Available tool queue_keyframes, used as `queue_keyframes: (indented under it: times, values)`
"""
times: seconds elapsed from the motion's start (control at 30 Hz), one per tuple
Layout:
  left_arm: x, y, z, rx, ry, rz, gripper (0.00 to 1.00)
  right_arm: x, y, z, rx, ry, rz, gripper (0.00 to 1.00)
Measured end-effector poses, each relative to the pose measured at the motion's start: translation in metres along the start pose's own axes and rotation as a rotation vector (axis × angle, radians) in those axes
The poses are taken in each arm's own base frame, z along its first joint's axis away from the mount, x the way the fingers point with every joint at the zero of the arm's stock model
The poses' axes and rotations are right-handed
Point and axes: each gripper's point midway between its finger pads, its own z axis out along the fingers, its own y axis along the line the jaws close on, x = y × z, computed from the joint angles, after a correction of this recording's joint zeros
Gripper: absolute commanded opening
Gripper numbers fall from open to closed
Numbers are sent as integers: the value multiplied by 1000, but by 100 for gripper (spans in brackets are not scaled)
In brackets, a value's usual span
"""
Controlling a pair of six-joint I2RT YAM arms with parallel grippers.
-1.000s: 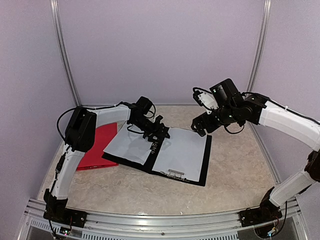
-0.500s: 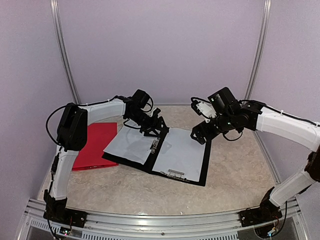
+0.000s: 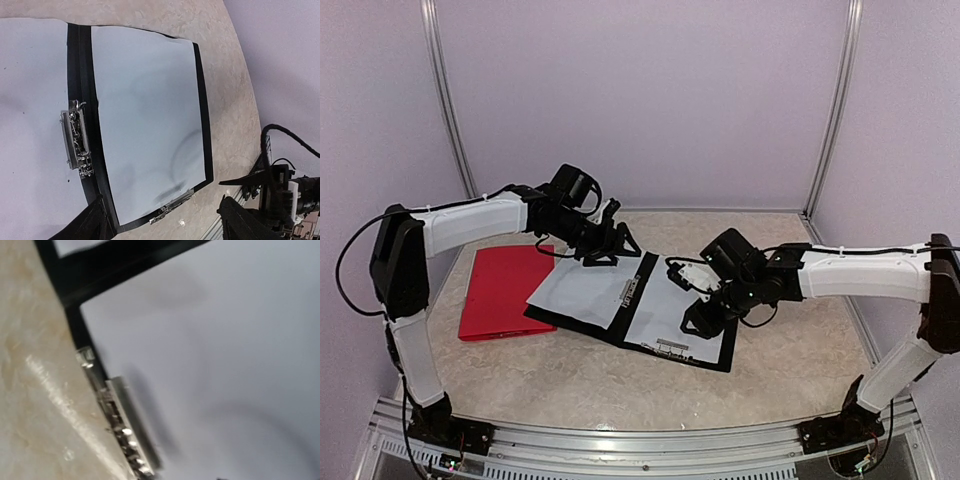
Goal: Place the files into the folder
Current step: Close the spring clip on the folder with some files.
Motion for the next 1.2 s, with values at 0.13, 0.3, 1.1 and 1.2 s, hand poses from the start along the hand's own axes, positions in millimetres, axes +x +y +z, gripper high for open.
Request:
queue_keyframes:
  times: [0.13, 0.3, 1.1, 1.2]
  values:
    - [0, -5, -26, -26, -60, 21, 76, 16, 11, 29, -19, 82, -36, 34]
    - [-2, -13, -48, -40, -114, 45, 77, 22, 17, 48, -34, 135, -92, 29]
    - [6, -2, -58, -93, -120, 51, 79, 33, 20, 61, -54, 219, -200, 23]
    - [6, -2, -58, -94, -119, 51, 79, 34, 19, 61, -50, 223, -204, 20]
